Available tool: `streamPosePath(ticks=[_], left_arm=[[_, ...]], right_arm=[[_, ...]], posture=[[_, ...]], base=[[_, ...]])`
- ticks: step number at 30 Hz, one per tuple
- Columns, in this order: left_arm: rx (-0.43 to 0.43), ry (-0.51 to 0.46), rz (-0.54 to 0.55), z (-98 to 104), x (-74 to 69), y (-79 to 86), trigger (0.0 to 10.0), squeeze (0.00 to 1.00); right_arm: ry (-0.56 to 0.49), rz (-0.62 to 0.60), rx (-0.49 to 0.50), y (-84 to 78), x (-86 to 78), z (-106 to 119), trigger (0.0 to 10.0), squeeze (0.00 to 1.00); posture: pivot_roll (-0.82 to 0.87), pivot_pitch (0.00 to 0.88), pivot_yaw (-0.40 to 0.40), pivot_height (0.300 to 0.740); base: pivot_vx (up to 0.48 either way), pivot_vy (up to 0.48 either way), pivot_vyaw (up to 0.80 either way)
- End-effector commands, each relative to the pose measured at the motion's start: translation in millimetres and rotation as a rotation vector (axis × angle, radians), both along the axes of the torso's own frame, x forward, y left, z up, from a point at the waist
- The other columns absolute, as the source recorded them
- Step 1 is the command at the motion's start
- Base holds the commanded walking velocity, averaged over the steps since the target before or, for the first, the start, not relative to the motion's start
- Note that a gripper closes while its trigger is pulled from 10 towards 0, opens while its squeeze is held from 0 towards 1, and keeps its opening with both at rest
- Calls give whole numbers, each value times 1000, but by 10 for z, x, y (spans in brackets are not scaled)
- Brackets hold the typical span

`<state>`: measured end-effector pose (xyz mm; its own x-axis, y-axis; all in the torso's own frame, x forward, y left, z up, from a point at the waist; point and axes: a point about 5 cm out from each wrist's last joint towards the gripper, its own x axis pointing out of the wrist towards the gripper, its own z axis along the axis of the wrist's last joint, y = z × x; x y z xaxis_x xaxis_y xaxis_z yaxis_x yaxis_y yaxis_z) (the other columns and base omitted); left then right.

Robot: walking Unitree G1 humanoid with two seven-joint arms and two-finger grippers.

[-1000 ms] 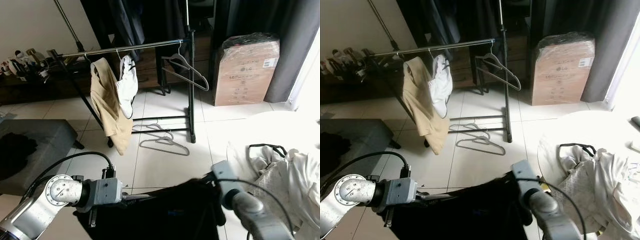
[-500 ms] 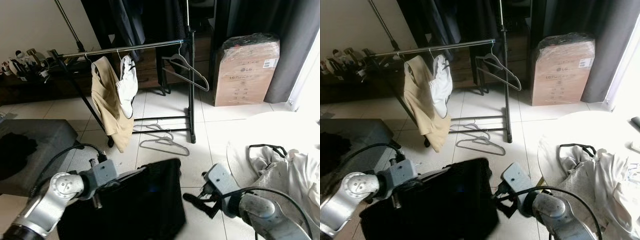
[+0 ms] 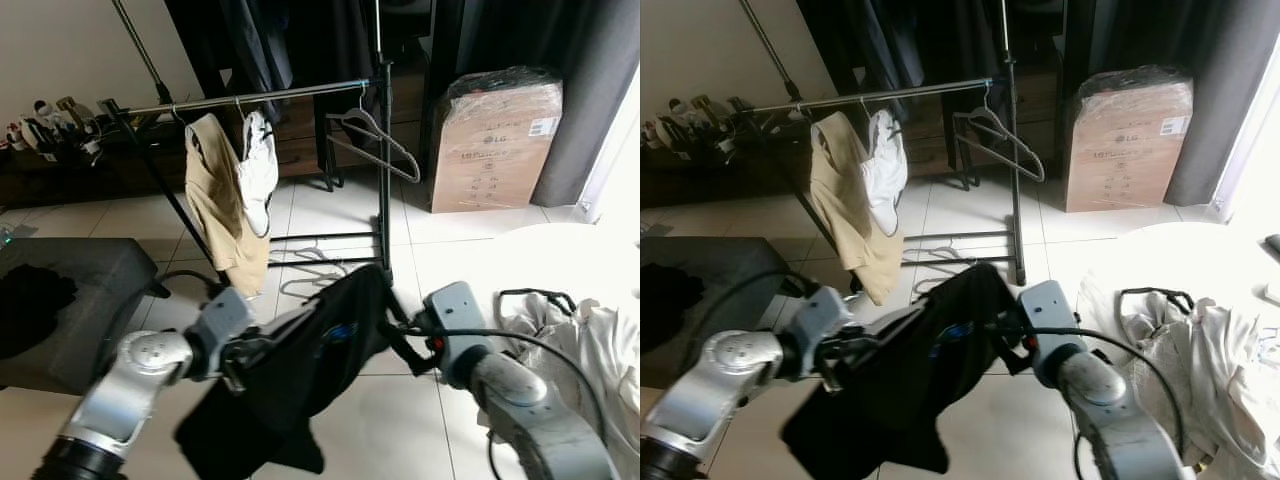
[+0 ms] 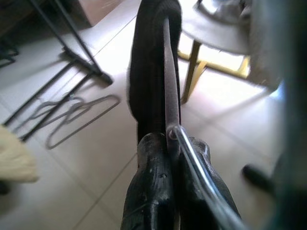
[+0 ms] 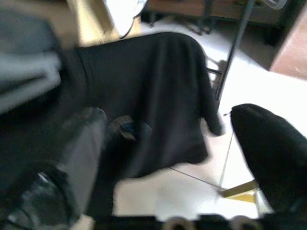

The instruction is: Hang hanger

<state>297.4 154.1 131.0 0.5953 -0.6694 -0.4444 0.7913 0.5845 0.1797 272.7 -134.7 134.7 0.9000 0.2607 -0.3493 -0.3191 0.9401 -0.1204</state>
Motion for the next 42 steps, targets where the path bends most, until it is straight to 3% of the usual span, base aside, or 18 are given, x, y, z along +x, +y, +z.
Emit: streamPosePath(ticks=[1,4,7,15,21,23,25,30,31,34,37,38,40,41,42], left_arm=[[-61,-27,-32,145,7,-96,0,0],[-102,-20,-39,156,13,-171,0,0],[-248,-20,67,215,159,-423,0,0],[-354,42,115,233,185,-671,0,0],[-388,63,103,253,162,-781,0,0],[-394,57,150,268,207,-817,0,0],[-397,55,178,274,231,-823,0,0],[-378,43,227,286,288,-802,0,0],[-368,44,234,275,297,-792,0,0],[-357,51,240,254,298,-788,0,0],[-343,80,188,236,249,-839,0,0],[-340,94,156,233,218,-868,0,0],[-341,99,144,234,208,-878,0,0],[-350,114,121,244,183,-898,0,0],[-351,121,105,252,170,-909,0,0]], right_arm=[[10,-35,-4,21,2,3,10000,0],[10,-52,1,63,-2,21,10000,0],[-5,-116,-39,122,-22,45,10000,0],[-25,-244,-30,106,-11,56,10000,0],[-12,-226,-29,173,-18,35,10000,0],[3,-69,-23,274,-55,29,10000,0],[12,13,-20,309,-88,17,10000,0],[30,147,-139,80,-139,-70,10000,0],[42,238,-183,7,-183,-128,10000,0],[29,377,-157,-19,-251,-158,10000,0],[-68,383,-151,-63,-156,-79,10000,0],[-97,407,-132,-44,-127,-46,10000,267],[-104,424,-124,-32,-123,-36,10000,267],[-124,463,-116,18,-123,-19,10000,1000],[-140,485,-124,54,-122,-13,10000,1000]], posture=[[-188,119,169,740],[-191,119,173,740],[-205,110,185,740],[-212,112,197,740],[-210,112,202,740],[-210,114,200,740],[-210,114,200,740],[-208,111,190,740],[-210,109,186,740],[-205,107,184,740],[-204,106,182,740],[-201,104,182,740],[-201,104,182,740],[-198,101,183,740],[-194,101,184,740]], base=[[0,0,0],[0,0,0],[0,0,0],[0,0,0],[0,0,0],[0,0,0],[0,0,0],[0,0,0],[0,0,0],[0,0,0],[0,0,0],[0,0,0],[0,0,0],[0,0,0],[0,0,0]])
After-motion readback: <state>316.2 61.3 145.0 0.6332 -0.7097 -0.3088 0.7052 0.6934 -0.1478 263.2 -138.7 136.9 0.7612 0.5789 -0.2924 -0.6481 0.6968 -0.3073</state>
